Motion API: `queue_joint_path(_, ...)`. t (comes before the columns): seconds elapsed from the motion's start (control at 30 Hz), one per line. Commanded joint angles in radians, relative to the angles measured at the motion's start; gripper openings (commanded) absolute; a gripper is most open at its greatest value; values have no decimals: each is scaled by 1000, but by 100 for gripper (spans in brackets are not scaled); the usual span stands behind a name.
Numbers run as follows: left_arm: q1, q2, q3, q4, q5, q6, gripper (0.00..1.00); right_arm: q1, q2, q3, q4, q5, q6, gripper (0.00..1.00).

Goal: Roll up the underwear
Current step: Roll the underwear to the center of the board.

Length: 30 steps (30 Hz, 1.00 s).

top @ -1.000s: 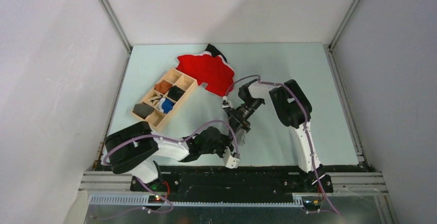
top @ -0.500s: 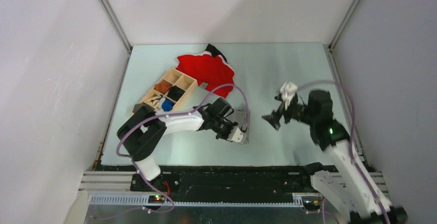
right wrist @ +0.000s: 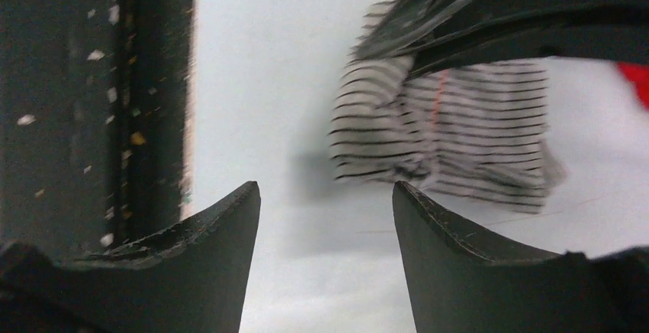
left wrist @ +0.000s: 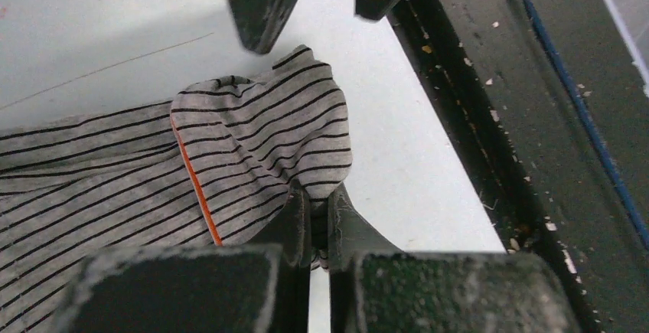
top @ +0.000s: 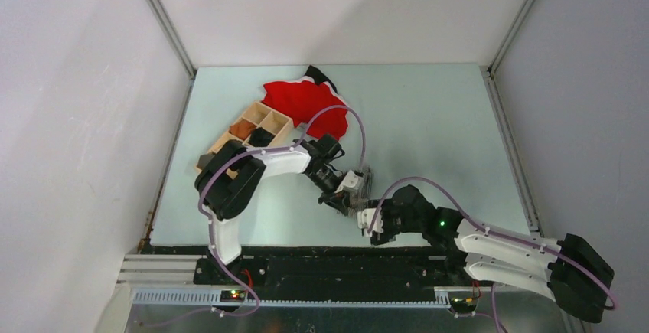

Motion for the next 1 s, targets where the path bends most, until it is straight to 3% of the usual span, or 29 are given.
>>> queue_joint_path(0.0, 3, 40, 33, -134, 80, -35, 0, 18, 30, 19, 233, 92, -32, 67)
queue_joint_path(0.27, 22, 63, 81, -128, 106, -115, 0, -7, 135, 51, 258, -20, -80, 67)
queue_joint_path(0.43, 33, 73, 88, -98, 117, -177, 0, -48, 240, 114, 163, -123, -105, 64)
queue_joint_path(0.57, 40, 69, 76, -79, 114, -213, 0, -55, 287, 152, 101, -113, -95, 50)
queue_joint_path(0.8, 79, 62, 55, -65, 151, -293, 0, -93, 376, 265, -79, -106, -47, 8)
queue_joint_path(0.97, 114, 95, 93, -192, 176, -286, 0, -180, 444, 385, -247, -215, 2, 1)
